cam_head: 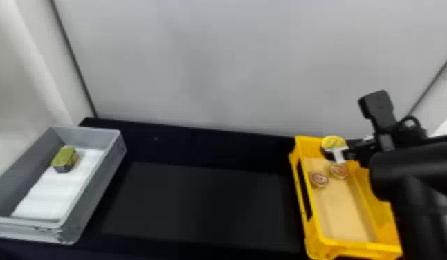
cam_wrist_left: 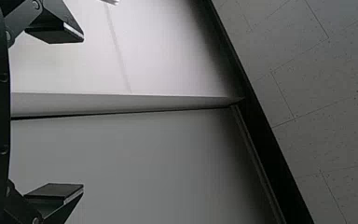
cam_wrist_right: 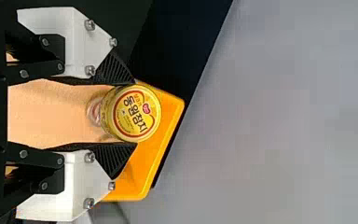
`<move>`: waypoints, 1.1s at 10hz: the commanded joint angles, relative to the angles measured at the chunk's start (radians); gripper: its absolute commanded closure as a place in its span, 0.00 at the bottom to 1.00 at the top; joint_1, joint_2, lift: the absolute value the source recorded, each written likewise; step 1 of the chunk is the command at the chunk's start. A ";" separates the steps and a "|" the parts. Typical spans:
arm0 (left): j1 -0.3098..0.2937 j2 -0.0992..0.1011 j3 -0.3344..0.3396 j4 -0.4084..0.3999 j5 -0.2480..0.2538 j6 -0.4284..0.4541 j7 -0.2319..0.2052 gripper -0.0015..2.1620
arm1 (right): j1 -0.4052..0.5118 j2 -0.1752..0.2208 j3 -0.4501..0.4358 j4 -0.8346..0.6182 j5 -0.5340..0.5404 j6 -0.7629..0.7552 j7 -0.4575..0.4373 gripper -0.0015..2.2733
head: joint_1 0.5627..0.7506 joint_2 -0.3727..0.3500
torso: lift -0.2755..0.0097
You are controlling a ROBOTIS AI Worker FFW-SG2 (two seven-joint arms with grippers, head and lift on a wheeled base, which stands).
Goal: Pick up the round yellow can and place it in the yellow rectangular box
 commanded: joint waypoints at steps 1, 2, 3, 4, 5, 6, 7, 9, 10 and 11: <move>-0.001 0.002 -0.002 0.000 -0.004 0.001 -0.003 0.07 | 0.024 -0.002 -0.086 0.025 0.007 -0.025 -0.011 0.31 | 0.70 0.41 | 0.94; -0.004 0.002 -0.003 0.000 -0.006 0.001 -0.006 0.07 | 0.043 -0.002 -0.122 0.031 0.007 -0.036 -0.015 0.31 | 0.70 0.41 | 0.94; -0.004 0.002 -0.003 0.000 -0.006 0.001 -0.007 0.07 | 0.064 -0.001 -0.171 0.056 0.004 -0.056 -0.018 0.31 | 0.70 0.41 | 0.94; -0.002 0.002 -0.003 0.000 -0.006 0.001 -0.007 0.07 | 0.082 0.004 -0.224 0.080 -0.044 -0.093 -0.034 0.31 | 0.70 0.41 | 0.94; -0.001 0.002 -0.002 -0.001 -0.007 0.001 -0.007 0.07 | 0.098 0.004 -0.259 0.114 -0.128 -0.120 -0.092 0.31 | 0.70 0.41 | 0.94; -0.001 0.002 -0.002 -0.003 -0.007 0.003 -0.007 0.07 | 0.107 -0.001 -0.296 0.169 -0.266 -0.160 -0.159 0.31 | 0.70 0.41 | 0.94; -0.001 0.000 -0.002 -0.003 -0.009 0.003 -0.007 0.07 | 0.113 -0.005 -0.317 0.223 -0.398 -0.202 -0.235 0.31 | 0.70 0.41 | 0.94; 0.001 0.000 -0.002 -0.005 -0.009 0.003 -0.007 0.07 | 0.119 -0.027 -0.293 0.304 -0.547 -0.235 -0.325 0.31 | 0.70 0.41 | 0.94; 0.001 -0.003 -0.002 -0.005 -0.009 0.003 -0.007 0.07 | 0.124 -0.033 -0.283 0.338 -0.578 -0.251 -0.342 0.31 | 0.70 0.41 | 0.94; 0.001 -0.003 -0.002 -0.005 -0.009 0.003 -0.007 0.07 | 0.125 -0.033 -0.280 0.362 -0.586 -0.260 -0.347 0.31 | 0.70 0.41 | 0.94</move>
